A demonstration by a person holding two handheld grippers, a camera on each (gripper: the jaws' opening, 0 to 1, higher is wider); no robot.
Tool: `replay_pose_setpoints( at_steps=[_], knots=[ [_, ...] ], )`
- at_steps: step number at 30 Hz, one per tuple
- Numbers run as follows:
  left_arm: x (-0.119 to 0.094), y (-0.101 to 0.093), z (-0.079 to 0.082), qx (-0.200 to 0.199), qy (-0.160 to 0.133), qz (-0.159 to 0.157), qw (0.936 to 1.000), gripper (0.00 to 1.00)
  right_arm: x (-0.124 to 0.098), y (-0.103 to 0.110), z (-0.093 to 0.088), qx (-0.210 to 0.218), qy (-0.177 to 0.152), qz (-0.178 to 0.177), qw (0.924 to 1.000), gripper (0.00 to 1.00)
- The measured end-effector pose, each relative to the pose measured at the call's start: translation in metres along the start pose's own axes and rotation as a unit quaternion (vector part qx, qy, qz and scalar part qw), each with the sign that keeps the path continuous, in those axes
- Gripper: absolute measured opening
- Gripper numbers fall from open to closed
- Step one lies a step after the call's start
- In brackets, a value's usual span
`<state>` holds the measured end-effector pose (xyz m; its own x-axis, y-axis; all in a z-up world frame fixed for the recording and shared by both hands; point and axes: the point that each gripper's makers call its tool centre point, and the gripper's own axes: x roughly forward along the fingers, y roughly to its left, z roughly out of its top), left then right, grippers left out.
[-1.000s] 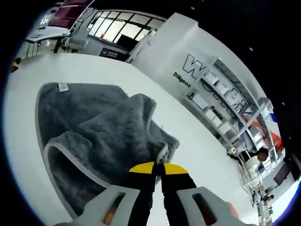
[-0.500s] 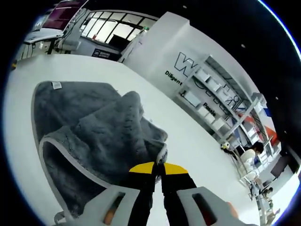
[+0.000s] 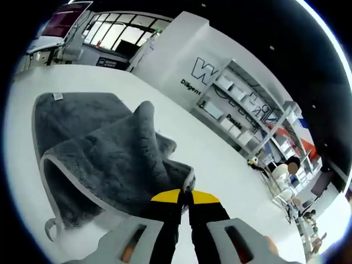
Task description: Open the folded towel by lifting each exposed corner and separating the folded layers until the towel lies flat within the target outline without major curled edges
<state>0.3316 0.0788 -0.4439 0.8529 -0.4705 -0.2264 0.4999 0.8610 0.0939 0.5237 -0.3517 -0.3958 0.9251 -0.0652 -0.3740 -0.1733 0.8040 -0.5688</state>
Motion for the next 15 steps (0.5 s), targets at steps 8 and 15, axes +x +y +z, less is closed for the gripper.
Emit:
replay_pose_setpoints(
  at_steps=[8, 15],
  knots=[
    [0.001, -0.002, 0.0, 0.002, 0.001, -0.001, 1.0, 0.97, -0.009, -0.019, -0.024, 0.008, 0.018, -0.018, 0.9996, 0.01],
    [0.002, -0.001, 0.0, 0.002, 0.002, -0.001, 1.0, 0.97, -0.016, -0.033, -0.042, 0.021, 0.029, -0.032, 0.9988, 0.01]
  ],
)
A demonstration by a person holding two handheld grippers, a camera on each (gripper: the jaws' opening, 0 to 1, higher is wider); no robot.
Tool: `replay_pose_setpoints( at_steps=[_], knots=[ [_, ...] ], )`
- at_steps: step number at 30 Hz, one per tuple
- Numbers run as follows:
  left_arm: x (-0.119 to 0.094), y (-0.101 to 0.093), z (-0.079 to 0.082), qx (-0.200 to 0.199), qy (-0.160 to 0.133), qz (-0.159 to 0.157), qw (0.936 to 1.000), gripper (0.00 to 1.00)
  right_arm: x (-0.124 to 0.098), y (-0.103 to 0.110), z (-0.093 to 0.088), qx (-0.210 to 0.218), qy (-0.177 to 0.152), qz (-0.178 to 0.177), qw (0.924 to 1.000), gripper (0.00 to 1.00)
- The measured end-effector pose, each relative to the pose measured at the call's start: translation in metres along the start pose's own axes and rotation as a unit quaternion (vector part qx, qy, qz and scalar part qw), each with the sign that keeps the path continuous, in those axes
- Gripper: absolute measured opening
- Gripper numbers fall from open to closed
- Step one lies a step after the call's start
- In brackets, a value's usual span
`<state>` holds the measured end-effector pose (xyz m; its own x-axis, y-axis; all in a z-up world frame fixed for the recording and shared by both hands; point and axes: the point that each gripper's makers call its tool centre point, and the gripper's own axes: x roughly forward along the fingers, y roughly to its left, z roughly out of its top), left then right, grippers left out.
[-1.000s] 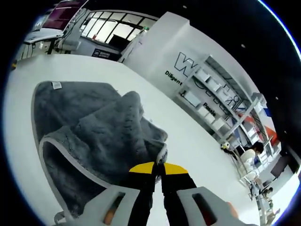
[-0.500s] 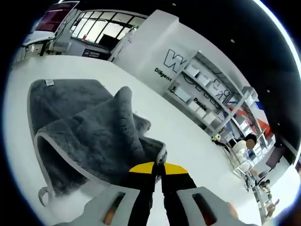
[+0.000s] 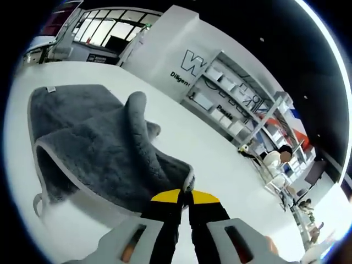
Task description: Open the folded towel by lifting each exposed corner and separating the folded layers until the towel lies flat within the target outline without major curled edges
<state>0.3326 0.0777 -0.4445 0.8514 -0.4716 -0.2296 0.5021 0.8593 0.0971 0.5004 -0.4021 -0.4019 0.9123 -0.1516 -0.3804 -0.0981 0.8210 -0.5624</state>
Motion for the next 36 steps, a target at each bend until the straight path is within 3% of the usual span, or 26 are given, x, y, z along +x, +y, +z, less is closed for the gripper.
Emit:
replay_pose_setpoints(
  at_steps=[18, 27, 32, 36],
  knots=[
    [0.001, 0.0, -0.001, -0.002, 0.001, 0.0, 1.0, 0.97, -0.016, -0.035, -0.03, 0.021, 0.016, -0.042, 0.9988, 0.01],
    [0.002, -0.001, -0.001, -0.001, 0.002, -0.002, 1.0, 0.97, -0.03, -0.051, -0.015, 0.022, -0.018, -0.078, 0.9965, 0.01],
    [0.001, -0.001, -0.001, -0.002, 0.001, -0.001, 1.0, 0.97, -0.05, -0.075, 0.004, 0.013, -0.066, -0.145, 0.9871, 0.01],
    [0.001, -0.001, -0.001, -0.002, 0.002, -0.002, 1.0, 0.97, -0.059, -0.082, 0.006, 0.01, -0.075, -0.161, 0.984, 0.01]
  ],
)
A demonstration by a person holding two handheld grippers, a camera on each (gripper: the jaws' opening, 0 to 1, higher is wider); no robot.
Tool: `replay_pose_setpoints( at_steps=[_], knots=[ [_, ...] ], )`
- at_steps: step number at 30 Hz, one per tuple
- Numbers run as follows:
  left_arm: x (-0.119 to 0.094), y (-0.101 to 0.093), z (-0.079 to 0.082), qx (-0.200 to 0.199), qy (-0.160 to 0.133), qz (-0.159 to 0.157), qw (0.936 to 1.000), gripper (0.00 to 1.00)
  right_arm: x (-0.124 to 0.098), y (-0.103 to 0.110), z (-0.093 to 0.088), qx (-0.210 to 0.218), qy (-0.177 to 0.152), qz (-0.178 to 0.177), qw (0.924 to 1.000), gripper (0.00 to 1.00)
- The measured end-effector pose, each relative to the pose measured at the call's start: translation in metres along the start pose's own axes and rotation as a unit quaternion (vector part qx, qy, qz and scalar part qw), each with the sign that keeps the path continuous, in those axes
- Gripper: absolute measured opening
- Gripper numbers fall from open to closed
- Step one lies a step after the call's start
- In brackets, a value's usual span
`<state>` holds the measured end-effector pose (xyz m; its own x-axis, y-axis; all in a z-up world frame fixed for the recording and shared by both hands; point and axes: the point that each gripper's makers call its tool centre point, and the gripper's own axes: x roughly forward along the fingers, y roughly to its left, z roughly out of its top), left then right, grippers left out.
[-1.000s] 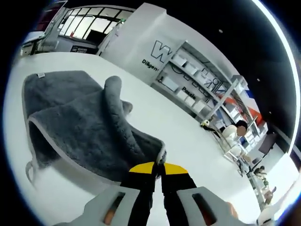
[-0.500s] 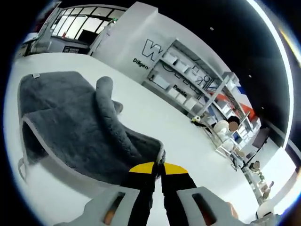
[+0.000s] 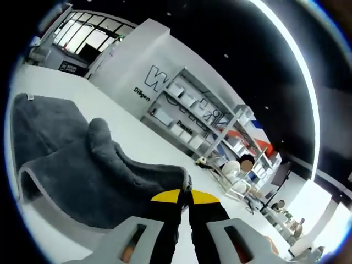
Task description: Open the folded towel by lifting each exposed corner and separating the folded layers until the towel lies flat within the target outline without major curled edges
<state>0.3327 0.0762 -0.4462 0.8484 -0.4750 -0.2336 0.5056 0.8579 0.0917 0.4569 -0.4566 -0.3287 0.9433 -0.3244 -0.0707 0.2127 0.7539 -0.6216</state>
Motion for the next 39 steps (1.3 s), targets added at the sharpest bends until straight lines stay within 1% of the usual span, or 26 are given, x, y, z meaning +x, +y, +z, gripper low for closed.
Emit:
replay_pose_setpoints(
  at_steps=[15, 22, 31, 32, 39],
  knots=[
    [0.001, 0.0, -0.001, -0.001, -0.001, 0.0, 1.0, 0.97, -0.009, -0.036, -0.008, 0.018, -0.006, -0.056, 0.9983, 0.01],
    [0.002, -0.001, -0.001, 0.0, 0.0, -0.002, 1.0, 0.97, -0.013, -0.052, -0.019, 0.026, 0.004, -0.075, 0.9969, 0.01],
    [0.003, -0.001, -0.001, -0.001, 0.001, -0.003, 1.0, 0.97, -0.023, -0.062, -0.045, 0.037, 0.029, -0.084, 0.9953, 0.01],
    [0.004, -0.002, -0.001, 0.0, 0.001, -0.005, 1.0, 0.97, -0.024, -0.068, -0.062, 0.04, 0.046, -0.089, 0.9942, 0.01],
    [0.004, -0.003, -0.002, 0.002, 0.003, -0.005, 1.0, 0.97, -0.028, -0.074, -0.088, 0.047, 0.073, -0.096, 0.9916, 0.01]
  ],
)
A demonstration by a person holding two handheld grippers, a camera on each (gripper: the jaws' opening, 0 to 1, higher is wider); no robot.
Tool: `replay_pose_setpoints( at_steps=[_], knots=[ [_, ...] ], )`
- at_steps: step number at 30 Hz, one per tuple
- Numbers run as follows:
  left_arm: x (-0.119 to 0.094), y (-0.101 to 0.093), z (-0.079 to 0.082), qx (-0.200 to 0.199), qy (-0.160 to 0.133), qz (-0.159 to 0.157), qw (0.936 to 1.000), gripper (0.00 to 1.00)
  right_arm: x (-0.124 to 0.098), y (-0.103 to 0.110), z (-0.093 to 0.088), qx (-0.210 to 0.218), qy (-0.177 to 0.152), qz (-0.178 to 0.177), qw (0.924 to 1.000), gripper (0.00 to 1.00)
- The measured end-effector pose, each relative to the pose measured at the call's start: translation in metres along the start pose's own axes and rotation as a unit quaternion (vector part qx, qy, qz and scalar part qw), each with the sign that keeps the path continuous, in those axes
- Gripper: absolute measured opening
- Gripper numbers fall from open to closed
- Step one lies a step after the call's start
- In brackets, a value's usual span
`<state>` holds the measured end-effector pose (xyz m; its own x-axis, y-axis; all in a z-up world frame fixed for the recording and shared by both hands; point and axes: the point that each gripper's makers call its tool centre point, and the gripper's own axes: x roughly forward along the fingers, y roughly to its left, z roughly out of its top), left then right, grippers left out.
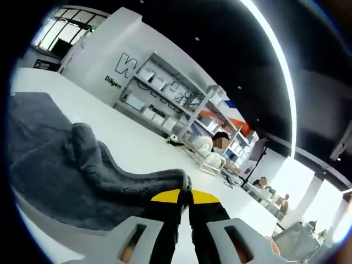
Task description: Open the folded towel by lifting each exposed corner and separating the folded layers until the towel lies flat within the target outline without major curled edges
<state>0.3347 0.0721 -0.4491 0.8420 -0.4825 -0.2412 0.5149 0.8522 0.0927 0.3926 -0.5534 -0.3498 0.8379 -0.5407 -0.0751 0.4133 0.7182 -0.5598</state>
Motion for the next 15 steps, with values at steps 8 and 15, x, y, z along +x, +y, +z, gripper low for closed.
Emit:
replay_pose_setpoints(
  at_steps=[8, 15],
  knots=[
    [0.001, -0.001, -0.001, 0.002, 0.002, -0.002, 1.0, 0.97, -0.004, -0.005, -0.032, 0.005, 0.032, -0.001, 0.9995, 0.02],
    [0.0, -0.001, 0.0, 0.002, 0.002, -0.001, 1.0, 0.97, -0.023, -0.005, -0.06, 0.007, 0.055, 0.006, 0.9984, 0.02]
  ],
)
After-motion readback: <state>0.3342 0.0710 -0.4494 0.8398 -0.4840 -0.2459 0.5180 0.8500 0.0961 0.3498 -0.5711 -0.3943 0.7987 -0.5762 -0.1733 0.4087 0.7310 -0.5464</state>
